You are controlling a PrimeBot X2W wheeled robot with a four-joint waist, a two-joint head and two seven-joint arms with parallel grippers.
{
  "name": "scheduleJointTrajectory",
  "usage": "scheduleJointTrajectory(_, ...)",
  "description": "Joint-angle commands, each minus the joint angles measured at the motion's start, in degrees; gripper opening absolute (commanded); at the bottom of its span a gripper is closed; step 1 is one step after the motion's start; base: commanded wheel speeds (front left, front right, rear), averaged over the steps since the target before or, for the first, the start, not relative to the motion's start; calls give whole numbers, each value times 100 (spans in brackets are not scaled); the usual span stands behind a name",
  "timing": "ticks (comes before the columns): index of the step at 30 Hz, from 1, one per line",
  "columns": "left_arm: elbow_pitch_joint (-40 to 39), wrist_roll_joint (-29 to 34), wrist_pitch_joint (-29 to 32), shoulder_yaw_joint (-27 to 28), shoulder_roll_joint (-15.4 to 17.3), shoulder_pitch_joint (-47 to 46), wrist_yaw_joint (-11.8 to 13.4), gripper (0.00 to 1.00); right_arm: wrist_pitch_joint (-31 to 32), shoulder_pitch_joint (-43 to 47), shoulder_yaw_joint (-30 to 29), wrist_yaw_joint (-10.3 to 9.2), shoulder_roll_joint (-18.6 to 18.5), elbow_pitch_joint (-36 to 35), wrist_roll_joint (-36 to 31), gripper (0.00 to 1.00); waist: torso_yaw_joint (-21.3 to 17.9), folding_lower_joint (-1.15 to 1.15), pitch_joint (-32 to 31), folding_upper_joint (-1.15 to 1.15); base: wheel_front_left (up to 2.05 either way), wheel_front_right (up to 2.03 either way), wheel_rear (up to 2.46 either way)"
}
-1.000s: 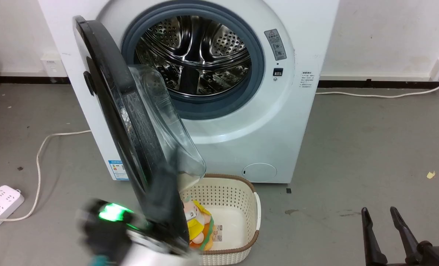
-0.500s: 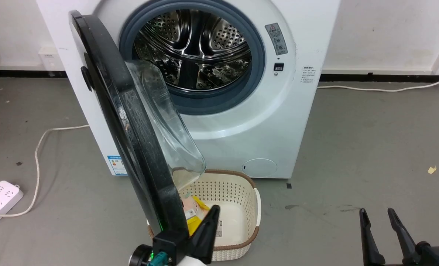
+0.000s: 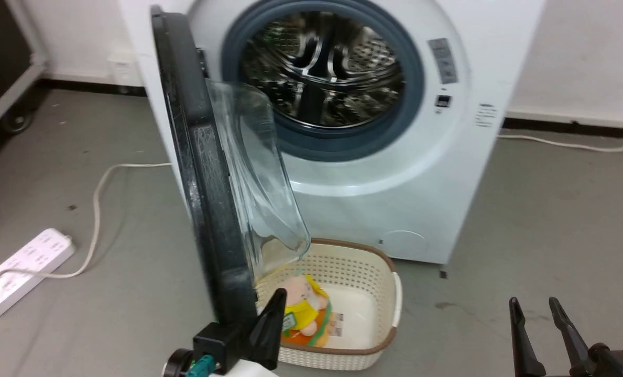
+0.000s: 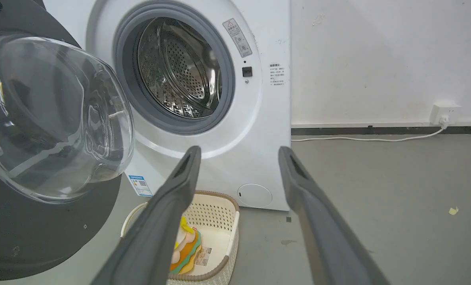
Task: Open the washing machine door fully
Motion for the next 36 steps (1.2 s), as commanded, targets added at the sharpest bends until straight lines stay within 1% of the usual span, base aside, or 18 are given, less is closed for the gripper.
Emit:
scheduleJointTrajectory(1, 35, -55, -36, 83, 95, 4, 36, 0, -24, -37, 3, 5, 20, 13, 43, 100, 213, 0, -44, 0, 0, 0, 0)
scheduleJointTrajectory(10, 1, -157, -63, 288, 249, 72, 140, 0, -24, -2, 71, 5, 20, 51, 119, 100, 935, 0, -94, 0, 0, 0, 0)
scheduleJointTrajectory(15, -39, -268, -79, 589, 414, -36, 242, 0, -24, -12, 136, 5, 20, 54, 91, 100, 1277, 0, 12, 0, 0, 0, 0)
scheduleJointTrajectory(18, -11, -364, -90, 833, 554, -119, 299, 0, -24, -31, 202, 5, 20, 60, 56, 100, 1402, 0, 118, 0, 0, 0, 0)
scheduleJointTrajectory(24, 84, -546, -128, 1334, 863, -451, 342, 0, -24, -163, 264, 5, 20, 13, -148, 100, 1497, 0, 600, 0, 0, 0, 0)
scheduleJointTrajectory(25, 216, -656, -145, 1567, 1014, -681, 306, 0, -24, -251, 289, 5, -15, -11, -266, 100, 1484, 0, 880, 0, 0, 0, 0)
scheduleJointTrajectory(28, 462, -730, -157, 1828, 1222, -956, 321, 0, -24, -351, 300, 5, -126, -58, -324, 100, 1457, 0, 1185, 0, 0, 0, 0)
scheduleJointTrajectory(30, 639, -822, -167, 2036, 1336, -1164, 327, 0, -24, -409, 279, 5, -209, -95, -342, 100, 1437, 0, 1373, 0, 0, 0, 0)
scheduleJointTrajectory(36, 1183, -1136, -194, 2662, 1686, -1746, 225, 0, -24, -536, 205, 5, -409, -172, -362, 100, 1366, 0, 1805, 0, 0, 0, 0)
